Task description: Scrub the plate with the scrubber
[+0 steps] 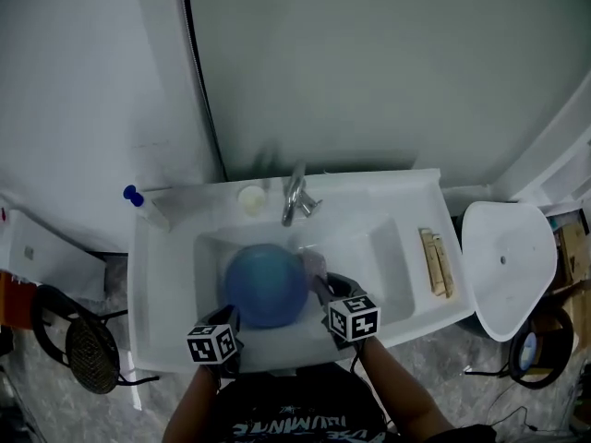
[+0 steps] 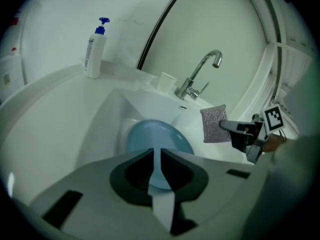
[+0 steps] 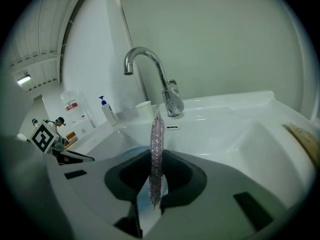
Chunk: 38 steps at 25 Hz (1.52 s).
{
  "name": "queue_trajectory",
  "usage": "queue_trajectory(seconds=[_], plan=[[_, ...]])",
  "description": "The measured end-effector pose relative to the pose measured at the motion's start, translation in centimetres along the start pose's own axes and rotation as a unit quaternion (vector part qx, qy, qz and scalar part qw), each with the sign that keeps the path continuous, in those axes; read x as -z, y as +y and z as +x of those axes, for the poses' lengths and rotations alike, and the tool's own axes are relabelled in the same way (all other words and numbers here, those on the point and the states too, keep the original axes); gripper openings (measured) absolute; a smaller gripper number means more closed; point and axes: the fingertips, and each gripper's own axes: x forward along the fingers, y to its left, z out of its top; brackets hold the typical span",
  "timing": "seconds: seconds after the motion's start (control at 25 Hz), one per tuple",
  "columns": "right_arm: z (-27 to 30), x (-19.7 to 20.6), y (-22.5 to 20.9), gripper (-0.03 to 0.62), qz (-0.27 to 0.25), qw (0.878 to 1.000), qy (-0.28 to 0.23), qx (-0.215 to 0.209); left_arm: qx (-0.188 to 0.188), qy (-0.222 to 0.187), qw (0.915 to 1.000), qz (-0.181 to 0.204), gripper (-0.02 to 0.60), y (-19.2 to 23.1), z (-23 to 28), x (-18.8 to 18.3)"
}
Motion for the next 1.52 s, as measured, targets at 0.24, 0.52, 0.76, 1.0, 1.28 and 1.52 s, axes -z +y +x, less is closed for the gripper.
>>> queue_trajectory(seconds=[0.24,0.52,0.76,1.0,1.28,1.52], plan=[[1.1,0.4,-0.6,0.077,-0.009,0.999,0.018,-0.028,-0.041,0.027,0.9988,-0.006,0.07,0.9,1.4,0.7],[2.2,1.1,-1.5,0.077,-0.024,0.998,0.041,-0.046,-0.055,0.054,0.9963,-0.037,0.239,2.6,3.9,0.6],[3.3,1.5,-1.9,0.077,-0.027,0.996,0.058,-0.056,-0.061,0.072,0.9934,-0.064,0.255,4.0,6.0,0.6],[3.9,1.9,-2.2,0.077,-0.021,0.996,0.066,-0.06,-0.051,0.106,0.9899,-0.078,0.255,4.3,7.5,1.7],[4.4,2.2,-1.9,0.077,-0.01,0.996,0.071,-0.054,-0.034,0.132,0.9853,-0.104,0.255,4.3,9.1,2.0],[4.3,2.7,-1.9,0.077,0.001,0.996,0.072,-0.044,-0.048,0.151,0.9838,-0.084,0.252,4.5,9.7,2.7]])
